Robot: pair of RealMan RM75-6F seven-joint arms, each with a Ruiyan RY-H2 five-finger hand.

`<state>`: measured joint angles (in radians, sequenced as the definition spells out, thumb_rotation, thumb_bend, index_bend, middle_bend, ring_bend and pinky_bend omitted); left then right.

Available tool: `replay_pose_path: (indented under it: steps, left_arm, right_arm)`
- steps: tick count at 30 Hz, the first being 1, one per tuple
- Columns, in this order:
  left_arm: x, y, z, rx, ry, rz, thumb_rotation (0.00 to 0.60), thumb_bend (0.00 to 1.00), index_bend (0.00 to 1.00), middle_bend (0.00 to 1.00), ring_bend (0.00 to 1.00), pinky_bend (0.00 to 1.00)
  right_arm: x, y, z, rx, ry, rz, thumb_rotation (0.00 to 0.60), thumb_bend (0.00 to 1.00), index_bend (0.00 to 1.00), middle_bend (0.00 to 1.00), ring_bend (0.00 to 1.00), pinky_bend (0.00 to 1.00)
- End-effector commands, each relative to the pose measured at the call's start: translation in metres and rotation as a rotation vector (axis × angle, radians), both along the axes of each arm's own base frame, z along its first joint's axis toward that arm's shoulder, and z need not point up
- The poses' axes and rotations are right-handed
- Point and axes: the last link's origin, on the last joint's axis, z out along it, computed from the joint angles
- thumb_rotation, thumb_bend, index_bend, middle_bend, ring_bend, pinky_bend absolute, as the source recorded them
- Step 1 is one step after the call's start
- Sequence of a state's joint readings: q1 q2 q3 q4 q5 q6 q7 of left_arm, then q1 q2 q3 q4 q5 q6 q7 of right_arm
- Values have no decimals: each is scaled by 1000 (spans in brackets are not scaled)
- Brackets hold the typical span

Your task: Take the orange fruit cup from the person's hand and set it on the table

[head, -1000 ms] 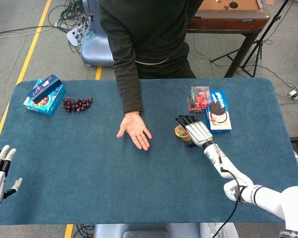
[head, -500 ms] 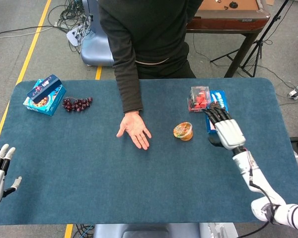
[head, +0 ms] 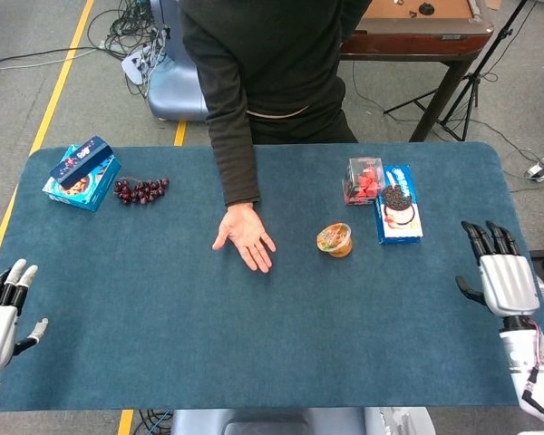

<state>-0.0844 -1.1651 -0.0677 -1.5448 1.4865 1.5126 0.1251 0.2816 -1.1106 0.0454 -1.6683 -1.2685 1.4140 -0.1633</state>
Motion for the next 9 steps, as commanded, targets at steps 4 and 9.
replay_pose_path:
  steps: [4, 9]
  left_arm:
    - [4, 4, -4, -11, -5, -13, 600, 300, 0, 0, 32, 95]
    - [6, 6, -5, -17, -4, -19, 600, 300, 0, 0, 32, 95]
  right_arm:
    - [-15, 31, 2, -39, -13, -39, 600, 254, 0, 149, 2, 96]
    - [-19, 42, 3, -48, -23, -54, 600, 253, 0, 149, 2, 98]
